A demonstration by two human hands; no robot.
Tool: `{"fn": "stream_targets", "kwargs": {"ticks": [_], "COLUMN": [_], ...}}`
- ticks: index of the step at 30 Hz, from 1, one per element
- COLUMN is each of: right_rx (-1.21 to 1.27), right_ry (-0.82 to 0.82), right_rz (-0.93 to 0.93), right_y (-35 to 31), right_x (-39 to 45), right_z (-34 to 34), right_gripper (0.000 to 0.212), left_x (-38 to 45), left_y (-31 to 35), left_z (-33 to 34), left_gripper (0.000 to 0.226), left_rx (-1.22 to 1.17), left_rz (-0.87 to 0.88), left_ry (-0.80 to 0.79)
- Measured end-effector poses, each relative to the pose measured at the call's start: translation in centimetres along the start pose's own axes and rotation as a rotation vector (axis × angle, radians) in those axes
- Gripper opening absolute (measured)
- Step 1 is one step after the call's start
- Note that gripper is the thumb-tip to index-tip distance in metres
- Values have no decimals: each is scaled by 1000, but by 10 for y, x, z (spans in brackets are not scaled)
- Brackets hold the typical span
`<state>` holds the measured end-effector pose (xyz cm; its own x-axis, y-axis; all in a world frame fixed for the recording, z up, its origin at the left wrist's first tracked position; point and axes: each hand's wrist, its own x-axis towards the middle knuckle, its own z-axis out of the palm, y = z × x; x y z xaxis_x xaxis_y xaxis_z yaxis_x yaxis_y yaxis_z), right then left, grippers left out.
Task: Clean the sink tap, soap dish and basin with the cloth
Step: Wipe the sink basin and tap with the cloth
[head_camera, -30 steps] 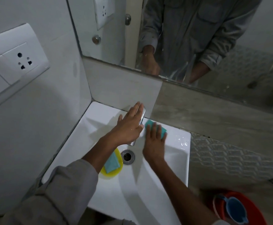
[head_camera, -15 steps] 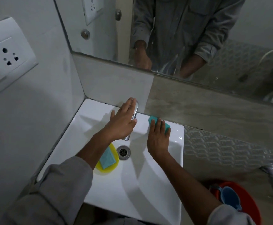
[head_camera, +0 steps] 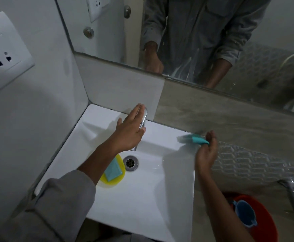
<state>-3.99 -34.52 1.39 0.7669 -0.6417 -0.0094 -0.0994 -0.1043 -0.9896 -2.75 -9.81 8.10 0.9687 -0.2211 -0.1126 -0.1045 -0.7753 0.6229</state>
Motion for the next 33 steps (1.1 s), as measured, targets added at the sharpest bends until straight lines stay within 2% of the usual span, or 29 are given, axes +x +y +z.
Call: {"fn": "stream_targets", "kwargs": {"ticks": [3, 5, 8, 11, 15, 17, 22, 25, 26, 27, 29, 31, 32, 33], "right_rx": [-435, -743, -1028, -1176, -1090, -1024, -785, -576, -448, -319, -166, -209, -288, -345], "right_ry": [-189, -291, -299, -247, -301, -382, -624, -785, -772, -684, -377, -77, -10, -25], "right_rz": [-90, -196, -261, -316, -473, -576, -689, -571, -470, -365, -196, -139, -155, -169], "right_y": [17, 25, 30, 33, 35, 37, 33, 19, 13, 7, 4, 9, 11, 15], "right_x": [-7, -8, -8, -13, -29, -42, -65, -59, -56, -53, -44, -31, -25, -20], "right_z": [11, 16, 25, 36, 60, 74, 90, 72, 62, 52, 32, 14, 11, 11], "right_gripper": [47, 56, 72, 65, 56, 54, 46, 39, 36, 33, 31, 32, 35, 39], "left_x": [0, -1, 0, 0, 0, 1, 1, 1, 1, 1, 1, 2, 2, 3], "left_y": [2, 2, 2, 3, 4, 6, 6, 2, 0, -1, -2, -2, -3, -3], "left_z": [0, 0, 2, 5, 4, 2, -2, -7, -9, -10, -10, -9, -8, -8], "left_gripper": [66, 66, 66, 67, 66, 66, 70, 71, 72, 72, 71, 71, 71, 71], "left_rx": [-4, -3, -5, -28, -18, 8, 30, 2, -12, -23, -44, -51, -50, -48], "left_rz": [-7, -6, -4, -4, -16, -22, -21, -6, 1, 9, 22, 27, 24, 23], "left_ry": [0, 6, 24, 32, 29, 12, -33, -71, -83, -89, -87, -72, -67, -66]}}
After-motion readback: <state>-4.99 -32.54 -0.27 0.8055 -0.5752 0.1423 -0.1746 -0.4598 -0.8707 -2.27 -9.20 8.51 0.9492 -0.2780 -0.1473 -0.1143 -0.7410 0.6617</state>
